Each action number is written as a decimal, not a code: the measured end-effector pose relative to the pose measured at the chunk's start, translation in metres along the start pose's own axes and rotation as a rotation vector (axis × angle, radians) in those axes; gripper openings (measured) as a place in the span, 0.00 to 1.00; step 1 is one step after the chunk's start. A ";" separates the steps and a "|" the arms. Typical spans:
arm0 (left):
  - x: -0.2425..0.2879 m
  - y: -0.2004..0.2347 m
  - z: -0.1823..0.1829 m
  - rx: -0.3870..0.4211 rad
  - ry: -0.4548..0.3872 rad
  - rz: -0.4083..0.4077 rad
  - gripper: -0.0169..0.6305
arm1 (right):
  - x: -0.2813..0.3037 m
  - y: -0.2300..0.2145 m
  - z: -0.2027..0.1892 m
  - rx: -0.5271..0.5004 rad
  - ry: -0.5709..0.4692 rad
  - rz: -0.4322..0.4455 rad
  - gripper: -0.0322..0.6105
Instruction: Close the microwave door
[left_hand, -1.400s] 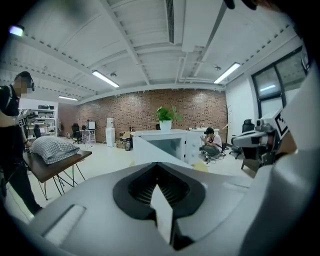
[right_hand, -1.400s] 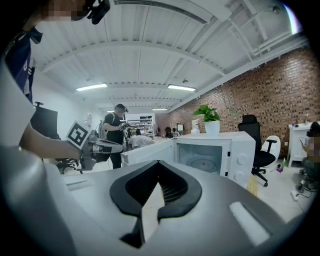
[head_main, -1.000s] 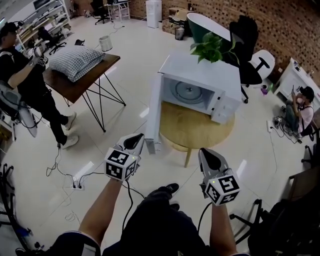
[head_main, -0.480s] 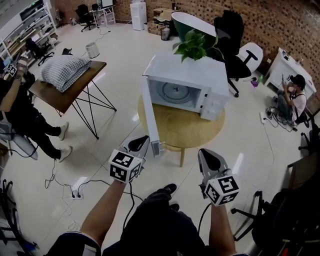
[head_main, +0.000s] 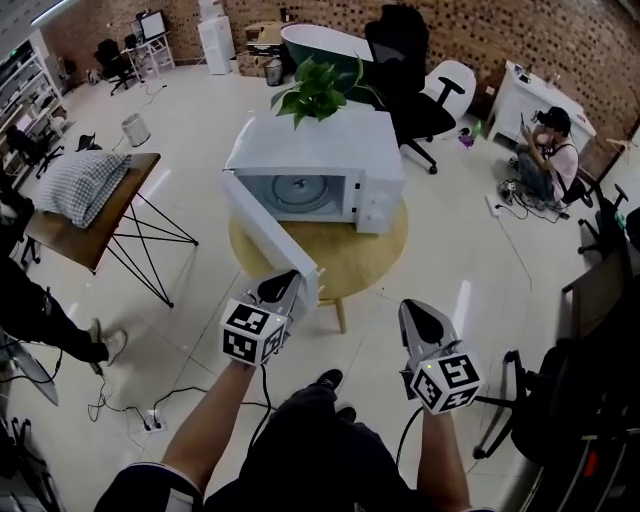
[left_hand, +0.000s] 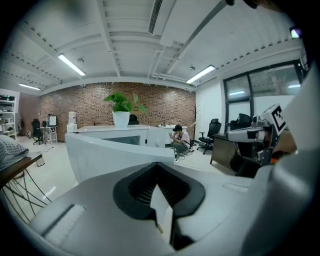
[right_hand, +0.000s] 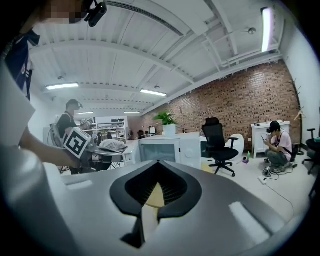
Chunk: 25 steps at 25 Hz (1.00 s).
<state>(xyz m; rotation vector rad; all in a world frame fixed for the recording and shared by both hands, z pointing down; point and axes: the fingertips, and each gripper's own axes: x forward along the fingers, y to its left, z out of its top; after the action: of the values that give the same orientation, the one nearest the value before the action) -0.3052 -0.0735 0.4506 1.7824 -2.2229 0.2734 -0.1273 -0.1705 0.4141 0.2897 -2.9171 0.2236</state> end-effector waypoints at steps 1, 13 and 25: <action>0.007 -0.002 0.002 0.004 -0.001 -0.008 0.04 | -0.003 -0.006 0.000 0.005 -0.001 -0.016 0.05; 0.091 -0.011 0.029 0.033 -0.019 -0.058 0.04 | -0.015 -0.074 0.001 0.040 -0.016 -0.171 0.05; 0.161 0.000 0.056 0.010 -0.061 -0.053 0.04 | -0.002 -0.120 0.011 0.044 -0.006 -0.240 0.05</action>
<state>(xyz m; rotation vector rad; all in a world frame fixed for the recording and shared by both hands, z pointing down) -0.3426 -0.2399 0.4506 1.8752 -2.2154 0.2224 -0.1024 -0.2881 0.4183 0.6434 -2.8514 0.2493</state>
